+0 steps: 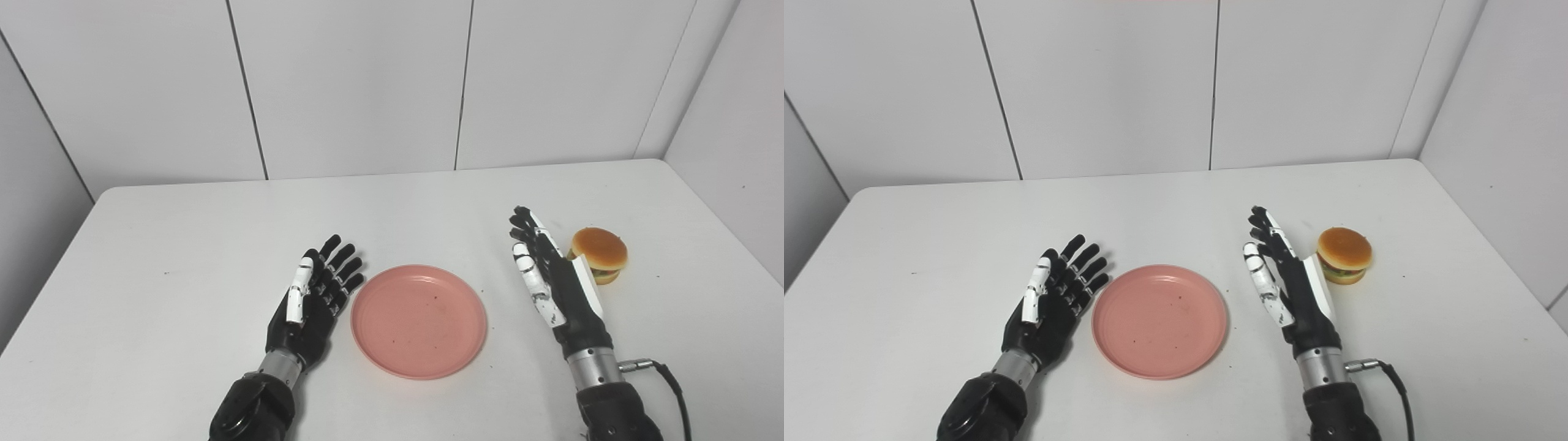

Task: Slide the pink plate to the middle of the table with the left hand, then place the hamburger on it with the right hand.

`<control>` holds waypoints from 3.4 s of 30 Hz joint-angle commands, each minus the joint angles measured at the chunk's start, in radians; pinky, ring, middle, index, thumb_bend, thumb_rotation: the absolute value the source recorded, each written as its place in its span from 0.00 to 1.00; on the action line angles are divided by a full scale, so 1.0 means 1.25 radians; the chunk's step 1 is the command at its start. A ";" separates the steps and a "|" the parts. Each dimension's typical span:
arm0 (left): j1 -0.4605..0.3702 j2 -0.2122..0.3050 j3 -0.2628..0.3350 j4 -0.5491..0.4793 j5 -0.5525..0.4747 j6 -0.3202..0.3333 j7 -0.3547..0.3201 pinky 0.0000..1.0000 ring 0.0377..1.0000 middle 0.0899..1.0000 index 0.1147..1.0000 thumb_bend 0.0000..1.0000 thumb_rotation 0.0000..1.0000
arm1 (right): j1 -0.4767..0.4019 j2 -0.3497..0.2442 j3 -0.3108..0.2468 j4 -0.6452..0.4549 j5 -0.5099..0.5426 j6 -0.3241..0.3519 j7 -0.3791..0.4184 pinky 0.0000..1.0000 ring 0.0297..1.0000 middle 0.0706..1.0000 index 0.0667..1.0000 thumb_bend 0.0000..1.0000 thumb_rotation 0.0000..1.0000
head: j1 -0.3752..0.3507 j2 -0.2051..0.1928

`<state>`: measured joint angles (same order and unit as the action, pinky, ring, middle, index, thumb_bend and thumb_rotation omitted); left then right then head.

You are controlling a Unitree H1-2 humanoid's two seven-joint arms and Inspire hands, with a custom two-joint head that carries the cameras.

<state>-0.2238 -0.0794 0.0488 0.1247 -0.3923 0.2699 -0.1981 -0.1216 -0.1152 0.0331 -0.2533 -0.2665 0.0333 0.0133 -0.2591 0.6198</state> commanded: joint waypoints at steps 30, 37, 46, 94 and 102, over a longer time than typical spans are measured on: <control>0.013 0.058 0.037 0.079 -0.050 0.011 -0.056 0.97 0.94 0.94 0.95 0.32 1.00 | -0.146 -0.241 -0.067 -0.046 -0.435 0.174 0.058 0.69 0.89 0.98 0.98 0.92 0.69 | -0.136 -0.041; 0.012 0.066 0.042 0.077 -0.064 0.023 -0.057 0.98 0.94 0.94 0.95 0.32 1.00 | -0.149 -0.261 -0.060 -0.017 -0.485 0.228 0.094 0.71 0.91 1.00 0.99 0.98 0.66 | -0.149 -0.036; 0.013 0.079 0.039 0.077 -0.079 0.024 -0.072 1.00 0.96 0.96 0.97 0.32 1.00 | -0.159 -0.284 -0.051 0.047 -0.517 0.256 0.132 0.74 0.89 0.99 0.98 1.00 0.67 | -0.151 -0.029; 0.025 0.089 0.043 0.032 -0.092 0.064 -0.056 1.00 0.96 0.97 0.96 0.32 1.00 | -0.315 -0.310 0.059 0.374 -0.525 0.348 0.124 0.40 0.50 0.58 0.68 0.86 0.40 | -0.143 0.010; 0.025 0.088 0.040 0.033 -0.086 0.061 -0.052 0.99 0.95 0.96 0.96 0.32 1.00 | -0.306 -0.308 0.018 0.347 -0.491 0.348 0.121 0.22 0.27 0.36 0.46 0.53 0.14 | -0.141 0.012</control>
<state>-0.2205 0.0201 0.0974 0.1448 -0.5216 0.2923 -0.2971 -0.4641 -0.4750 0.0718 0.2241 -0.8809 0.4591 0.1851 -0.4357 0.6351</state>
